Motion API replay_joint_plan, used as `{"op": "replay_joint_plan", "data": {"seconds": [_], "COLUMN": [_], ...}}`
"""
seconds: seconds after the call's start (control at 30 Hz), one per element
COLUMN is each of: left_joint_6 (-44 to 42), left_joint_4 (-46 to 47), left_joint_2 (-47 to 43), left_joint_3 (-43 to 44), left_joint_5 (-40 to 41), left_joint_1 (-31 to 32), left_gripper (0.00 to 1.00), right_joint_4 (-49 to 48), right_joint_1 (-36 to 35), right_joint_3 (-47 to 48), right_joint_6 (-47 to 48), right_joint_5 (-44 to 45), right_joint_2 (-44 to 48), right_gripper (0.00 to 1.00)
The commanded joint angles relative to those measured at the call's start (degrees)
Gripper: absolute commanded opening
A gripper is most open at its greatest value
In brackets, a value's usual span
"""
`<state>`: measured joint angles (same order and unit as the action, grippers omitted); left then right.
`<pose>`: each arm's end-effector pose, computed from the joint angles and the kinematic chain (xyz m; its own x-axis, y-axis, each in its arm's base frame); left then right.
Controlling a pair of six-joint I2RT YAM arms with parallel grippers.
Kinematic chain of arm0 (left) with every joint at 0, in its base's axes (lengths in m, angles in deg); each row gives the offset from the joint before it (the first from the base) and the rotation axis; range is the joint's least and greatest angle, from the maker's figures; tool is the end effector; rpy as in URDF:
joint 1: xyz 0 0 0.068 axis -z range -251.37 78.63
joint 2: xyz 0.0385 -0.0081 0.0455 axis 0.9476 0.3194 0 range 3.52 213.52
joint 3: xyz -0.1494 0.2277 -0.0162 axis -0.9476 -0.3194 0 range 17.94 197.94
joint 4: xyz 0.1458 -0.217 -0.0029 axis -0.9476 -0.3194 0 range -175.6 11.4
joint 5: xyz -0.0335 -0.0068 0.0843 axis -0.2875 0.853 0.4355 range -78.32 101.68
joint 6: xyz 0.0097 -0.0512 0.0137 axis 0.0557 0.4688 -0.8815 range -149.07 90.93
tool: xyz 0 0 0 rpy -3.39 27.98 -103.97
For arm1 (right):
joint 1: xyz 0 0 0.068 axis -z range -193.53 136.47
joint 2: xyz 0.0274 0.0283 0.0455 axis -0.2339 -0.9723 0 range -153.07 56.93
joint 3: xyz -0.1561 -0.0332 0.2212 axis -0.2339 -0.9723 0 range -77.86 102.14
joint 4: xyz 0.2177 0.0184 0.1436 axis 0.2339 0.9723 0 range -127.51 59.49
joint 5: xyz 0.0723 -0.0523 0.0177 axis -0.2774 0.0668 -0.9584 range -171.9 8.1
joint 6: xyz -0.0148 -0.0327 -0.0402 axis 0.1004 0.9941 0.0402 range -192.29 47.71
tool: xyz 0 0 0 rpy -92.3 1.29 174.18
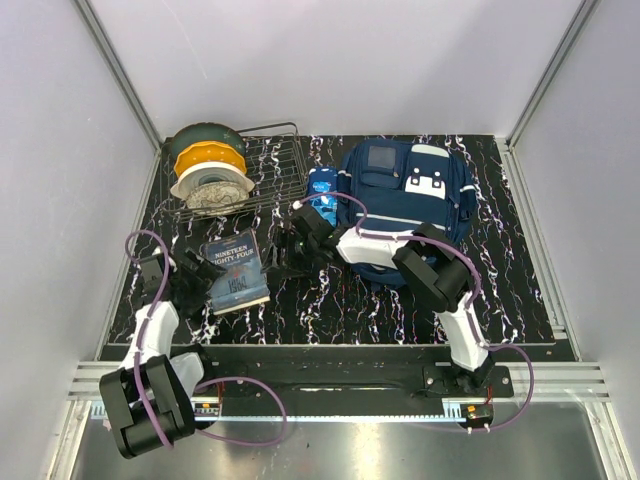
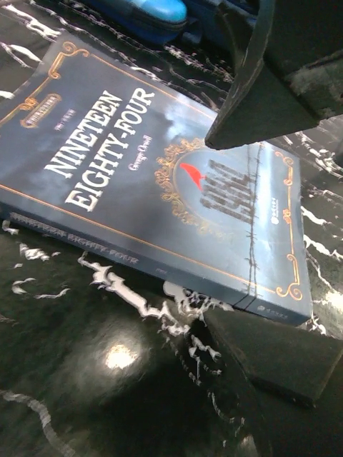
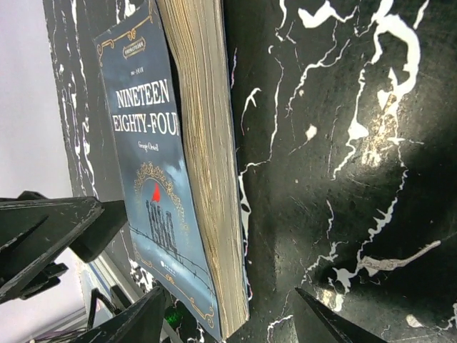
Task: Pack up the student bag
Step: Pick up the book from the center of the board.
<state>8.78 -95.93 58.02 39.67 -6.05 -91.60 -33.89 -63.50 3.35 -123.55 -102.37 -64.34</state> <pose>0.1674 0.0502 0.1635 -0.4788 -0.7992 -0.3632 -0.5569 0.5964 -0.5781 0.2869 0.3610 0.1533 -0.9644 -0.0119 -0.2642 -0.2041 0.6684 0.7152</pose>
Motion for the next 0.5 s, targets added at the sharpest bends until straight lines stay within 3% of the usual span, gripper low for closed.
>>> {"op": "replay_joint_plan", "data": {"seconds": [0.0, 0.3, 0.47], "left_joint_6": [1.4, 1.9, 3.3], "left_joint_4": [8.7, 15.0, 17.1], "left_joint_2": [1.6, 7.8, 9.4], "left_joint_3": [-3.0, -4.9, -5.6], "left_joint_5": [-6.7, -10.5, -11.9], "left_joint_1": [-0.1, 0.7, 5.6], "left_gripper": [0.99, 0.99, 0.97], "right_joint_4": [-2.6, -2.4, -2.9], "right_joint_1": [-0.8, -1.5, -1.7], "right_joint_3": [3.3, 5.5, 5.5], "right_joint_6": [-0.7, -2.4, -3.1], "right_joint_5": [-1.2, -3.7, -4.0], "right_joint_2": [-1.1, -6.1, -6.8], "right_gripper": [0.75, 0.73, 0.73]}}
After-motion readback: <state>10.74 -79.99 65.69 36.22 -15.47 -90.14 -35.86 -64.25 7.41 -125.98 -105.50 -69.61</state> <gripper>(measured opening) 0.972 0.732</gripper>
